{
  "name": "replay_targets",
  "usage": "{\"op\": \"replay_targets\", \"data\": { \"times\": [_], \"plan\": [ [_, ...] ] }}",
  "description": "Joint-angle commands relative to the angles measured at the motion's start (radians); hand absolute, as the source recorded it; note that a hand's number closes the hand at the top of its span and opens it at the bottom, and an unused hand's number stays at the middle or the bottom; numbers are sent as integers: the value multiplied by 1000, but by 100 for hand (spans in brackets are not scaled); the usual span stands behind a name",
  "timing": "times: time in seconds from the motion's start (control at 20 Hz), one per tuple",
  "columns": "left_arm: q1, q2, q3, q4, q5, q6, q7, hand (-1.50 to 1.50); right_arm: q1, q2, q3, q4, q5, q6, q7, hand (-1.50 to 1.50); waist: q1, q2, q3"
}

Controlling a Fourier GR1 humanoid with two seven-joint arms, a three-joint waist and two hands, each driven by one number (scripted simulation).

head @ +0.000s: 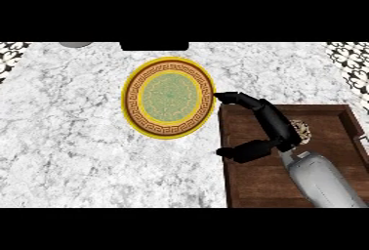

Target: Pick the cupcake from the tray and place it in the plate

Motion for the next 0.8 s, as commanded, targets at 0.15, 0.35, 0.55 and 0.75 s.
{"op": "replay_targets", "data": {
  "times": [0.15, 0.35, 0.55, 0.75],
  "plan": [
    [-247, 14, 105, -215, -116, 83, -135, 0, -24, -54, -37, -54, 32, -2, -75, -150, -96, 21, 29],
    [-204, 15, 99, -230, -139, 98, -141, 0, -44, -173, -21, -40, 116, 37, -34, -150, -116, 19, 21],
    [-160, 9, 76, -255, -172, 117, -135, 0, -82, -296, 10, -17, 199, 104, 55, -150, -125, 19, 15],
    [-144, 6, 70, -257, -195, 132, -137, 0, -100, -388, 68, -3, 261, 198, 119, -150, -125, 23, 11]
  ]
}}
